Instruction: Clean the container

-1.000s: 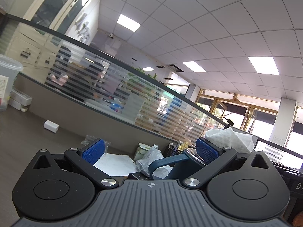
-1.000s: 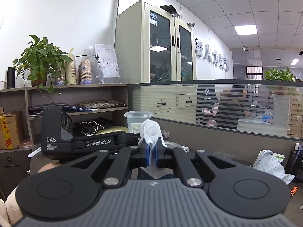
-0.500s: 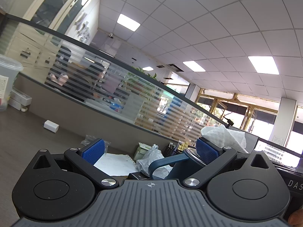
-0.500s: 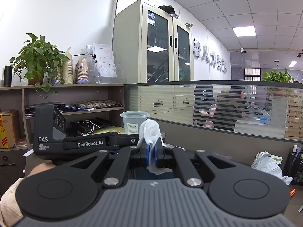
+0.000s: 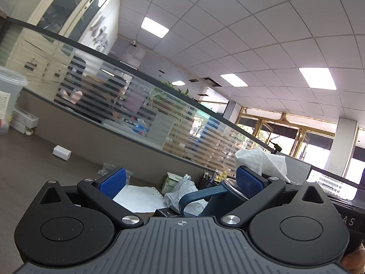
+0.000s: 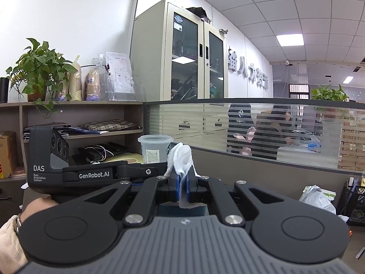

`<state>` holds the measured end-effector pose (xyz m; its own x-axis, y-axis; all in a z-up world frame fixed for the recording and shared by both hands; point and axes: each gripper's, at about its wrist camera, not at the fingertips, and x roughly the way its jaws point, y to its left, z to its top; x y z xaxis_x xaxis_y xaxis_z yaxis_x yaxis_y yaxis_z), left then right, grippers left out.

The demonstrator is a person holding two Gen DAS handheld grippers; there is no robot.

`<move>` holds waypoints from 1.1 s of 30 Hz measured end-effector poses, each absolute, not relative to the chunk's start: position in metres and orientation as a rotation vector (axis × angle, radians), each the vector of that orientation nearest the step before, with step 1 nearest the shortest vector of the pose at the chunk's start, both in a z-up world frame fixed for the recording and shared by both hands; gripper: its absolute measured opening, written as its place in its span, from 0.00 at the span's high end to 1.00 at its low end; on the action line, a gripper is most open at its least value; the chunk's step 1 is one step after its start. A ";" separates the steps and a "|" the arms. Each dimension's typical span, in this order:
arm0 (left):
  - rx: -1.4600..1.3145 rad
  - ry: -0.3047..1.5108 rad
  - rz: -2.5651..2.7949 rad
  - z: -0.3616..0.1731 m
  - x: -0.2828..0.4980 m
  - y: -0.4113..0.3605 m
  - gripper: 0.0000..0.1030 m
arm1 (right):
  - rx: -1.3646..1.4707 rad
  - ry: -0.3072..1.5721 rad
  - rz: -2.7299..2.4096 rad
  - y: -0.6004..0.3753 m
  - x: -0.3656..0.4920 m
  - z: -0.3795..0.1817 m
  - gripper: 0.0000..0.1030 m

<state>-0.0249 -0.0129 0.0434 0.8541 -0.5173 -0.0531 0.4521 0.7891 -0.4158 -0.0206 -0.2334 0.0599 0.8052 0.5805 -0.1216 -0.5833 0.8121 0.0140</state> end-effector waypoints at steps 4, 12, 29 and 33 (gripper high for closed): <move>-0.404 0.167 -0.525 0.044 -0.024 -0.014 0.00 | -0.031 0.117 0.609 -0.233 -0.020 0.059 0.96; -0.404 0.166 -0.527 0.044 -0.021 -0.012 0.00 | -0.046 0.105 0.569 -0.231 -0.021 0.059 0.96; -0.446 0.117 -0.449 0.037 -0.024 0.004 0.00 | -0.042 0.105 0.509 -0.235 -0.018 0.059 0.95; -0.457 0.121 -0.425 0.033 -0.026 0.010 0.00 | -0.027 0.096 0.503 -0.236 -0.019 0.062 0.95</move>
